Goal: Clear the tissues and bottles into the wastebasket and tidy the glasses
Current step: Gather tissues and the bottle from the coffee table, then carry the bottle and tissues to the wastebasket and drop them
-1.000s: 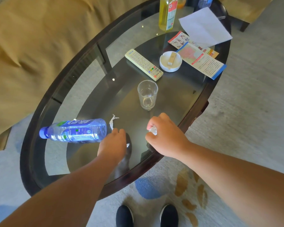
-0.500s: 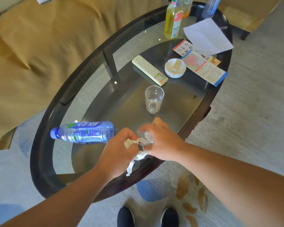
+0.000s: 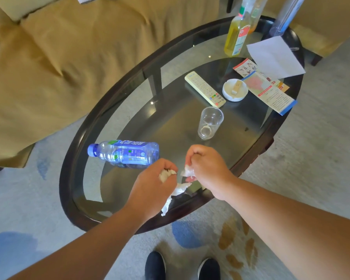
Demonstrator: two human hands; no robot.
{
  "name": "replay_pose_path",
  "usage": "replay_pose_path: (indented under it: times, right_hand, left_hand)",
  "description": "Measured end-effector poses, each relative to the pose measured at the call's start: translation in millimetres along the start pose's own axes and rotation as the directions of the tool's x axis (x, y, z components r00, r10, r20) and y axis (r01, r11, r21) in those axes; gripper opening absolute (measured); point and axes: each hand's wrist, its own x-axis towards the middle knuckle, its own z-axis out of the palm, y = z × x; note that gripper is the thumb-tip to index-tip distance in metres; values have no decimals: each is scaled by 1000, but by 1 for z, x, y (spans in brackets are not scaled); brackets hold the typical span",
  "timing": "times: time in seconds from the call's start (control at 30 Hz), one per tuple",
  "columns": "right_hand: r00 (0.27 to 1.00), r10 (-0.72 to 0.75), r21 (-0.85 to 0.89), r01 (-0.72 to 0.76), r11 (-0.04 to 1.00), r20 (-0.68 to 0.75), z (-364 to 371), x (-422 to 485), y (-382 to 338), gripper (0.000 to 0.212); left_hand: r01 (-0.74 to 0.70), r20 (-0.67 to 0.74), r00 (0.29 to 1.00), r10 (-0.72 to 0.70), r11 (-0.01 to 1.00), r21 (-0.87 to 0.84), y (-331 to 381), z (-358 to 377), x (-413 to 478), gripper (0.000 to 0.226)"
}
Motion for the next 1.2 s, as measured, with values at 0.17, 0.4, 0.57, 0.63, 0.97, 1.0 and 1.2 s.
replay_pose_path:
  times: [0.17, 0.4, 0.57, 0.63, 0.97, 1.0, 1.2]
  right_hand:
    - [999, 52, -38, -52, 998, -9, 16, -8, -15, 21]
    - [998, -38, -180, 46, 983, 46, 52, -21, -29, 28]
    - [979, 85, 212, -125, 969, 186, 77, -31, -45, 31]
    - [970, 100, 258, -156, 953, 220, 85, -33, -50, 41]
    - [944, 149, 501, -285, 817, 293, 103, -43, -61, 39]
    - [955, 125, 420, -232, 877, 268, 102, -44, -63, 39]
    - [975, -188, -303, 217, 928, 123, 89, -39, -65, 38]
  left_hand:
    - [106, -106, 988, -116, 990, -92, -2, -17, -7, 12]
    - [125, -220, 960, -172, 970, -210, 10, -36, -15, 8]
    - [87, -222, 962, -158, 950, -301, 14, -39, -23, 13]
    - [54, -191, 971, -146, 907, -418, 16, -36, -29, 19]
    - [85, -233, 955, -186, 919, -385, 9, -46, -38, 31]
    - [94, -221, 957, -186, 925, -368, 6, -49, -38, 29]
    - [131, -186, 967, -175, 965, -228, -2, -69, -36, 11]
